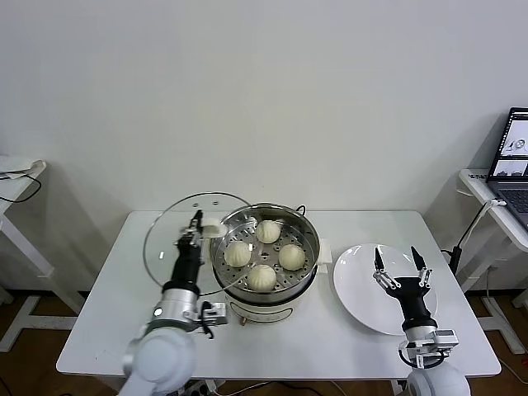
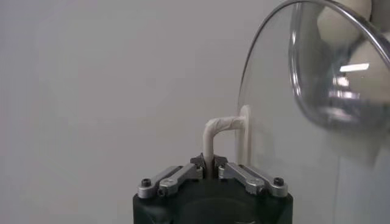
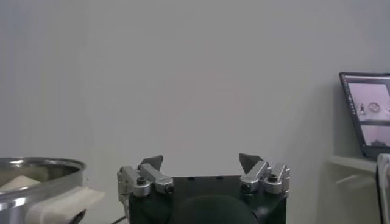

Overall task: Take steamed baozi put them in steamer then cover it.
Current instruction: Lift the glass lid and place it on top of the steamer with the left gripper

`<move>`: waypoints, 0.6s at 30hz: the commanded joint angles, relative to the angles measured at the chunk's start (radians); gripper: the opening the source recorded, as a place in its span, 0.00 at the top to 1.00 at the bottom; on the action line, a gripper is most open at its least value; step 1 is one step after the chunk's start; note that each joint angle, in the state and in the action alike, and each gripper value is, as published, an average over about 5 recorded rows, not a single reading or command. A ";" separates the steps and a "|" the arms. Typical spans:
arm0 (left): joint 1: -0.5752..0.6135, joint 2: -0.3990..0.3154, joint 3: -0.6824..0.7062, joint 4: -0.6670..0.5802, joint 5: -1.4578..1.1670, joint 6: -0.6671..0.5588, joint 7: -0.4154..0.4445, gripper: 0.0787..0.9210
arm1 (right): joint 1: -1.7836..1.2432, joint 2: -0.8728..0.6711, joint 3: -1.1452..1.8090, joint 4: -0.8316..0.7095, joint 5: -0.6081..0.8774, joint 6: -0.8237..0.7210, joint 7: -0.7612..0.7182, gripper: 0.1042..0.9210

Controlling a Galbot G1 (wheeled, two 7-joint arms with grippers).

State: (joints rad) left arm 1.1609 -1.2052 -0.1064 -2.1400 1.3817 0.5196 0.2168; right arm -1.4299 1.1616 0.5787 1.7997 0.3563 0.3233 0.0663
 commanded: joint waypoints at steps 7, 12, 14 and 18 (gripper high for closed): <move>-0.244 -0.085 0.292 0.187 0.103 0.128 0.059 0.87 | -0.002 0.019 0.008 -0.017 -0.020 0.002 0.000 0.12; -0.278 -0.125 0.296 0.258 0.120 0.128 0.054 0.87 | -0.004 0.025 0.008 -0.027 -0.028 0.004 0.001 0.12; -0.283 -0.141 0.298 0.272 0.124 0.129 0.053 0.87 | -0.005 0.025 0.009 -0.030 -0.031 0.005 0.001 0.12; -0.283 -0.170 0.304 0.292 0.127 0.131 0.049 0.87 | -0.008 0.026 0.011 -0.032 -0.035 0.006 0.002 0.12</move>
State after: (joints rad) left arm 0.9447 -1.3066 0.1389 -1.9498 1.4792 0.6267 0.2586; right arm -1.4366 1.1850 0.5874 1.7724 0.3270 0.3286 0.0669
